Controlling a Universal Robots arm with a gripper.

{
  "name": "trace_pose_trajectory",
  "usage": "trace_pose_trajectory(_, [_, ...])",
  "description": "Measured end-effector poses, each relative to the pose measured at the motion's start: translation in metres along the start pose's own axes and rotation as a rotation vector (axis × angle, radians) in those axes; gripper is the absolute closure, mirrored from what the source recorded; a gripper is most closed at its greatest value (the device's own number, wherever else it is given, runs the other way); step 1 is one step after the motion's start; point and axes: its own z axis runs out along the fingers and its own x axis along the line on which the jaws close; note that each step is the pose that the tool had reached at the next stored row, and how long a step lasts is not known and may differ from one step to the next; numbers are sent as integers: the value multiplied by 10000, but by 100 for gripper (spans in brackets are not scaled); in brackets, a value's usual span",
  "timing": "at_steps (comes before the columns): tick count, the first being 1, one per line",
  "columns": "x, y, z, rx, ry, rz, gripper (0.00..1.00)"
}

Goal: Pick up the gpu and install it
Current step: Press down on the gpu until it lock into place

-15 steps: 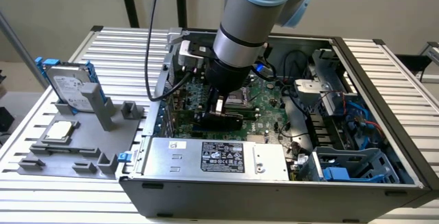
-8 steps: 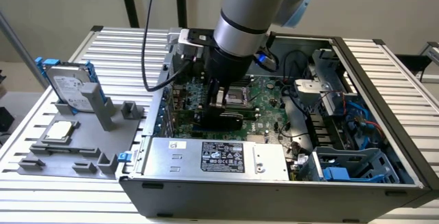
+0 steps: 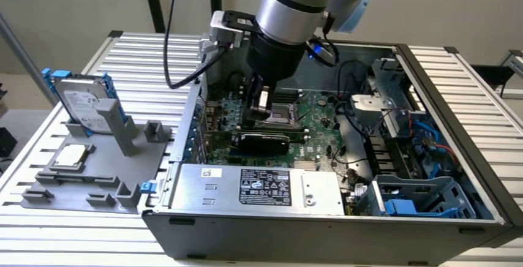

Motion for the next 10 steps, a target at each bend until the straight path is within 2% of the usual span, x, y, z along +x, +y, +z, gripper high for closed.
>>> trace_pose_trajectory(1, [0,5,-20,31,0,0,81])
trace_pose_trajectory(2, [0,7,-30,63,-1,1,81])
trace_pose_trajectory(4, [-1,7,-30,70,-8,-2,89])
trace_pose_trajectory(10, [0,9,-37,70,-8,-1,89])
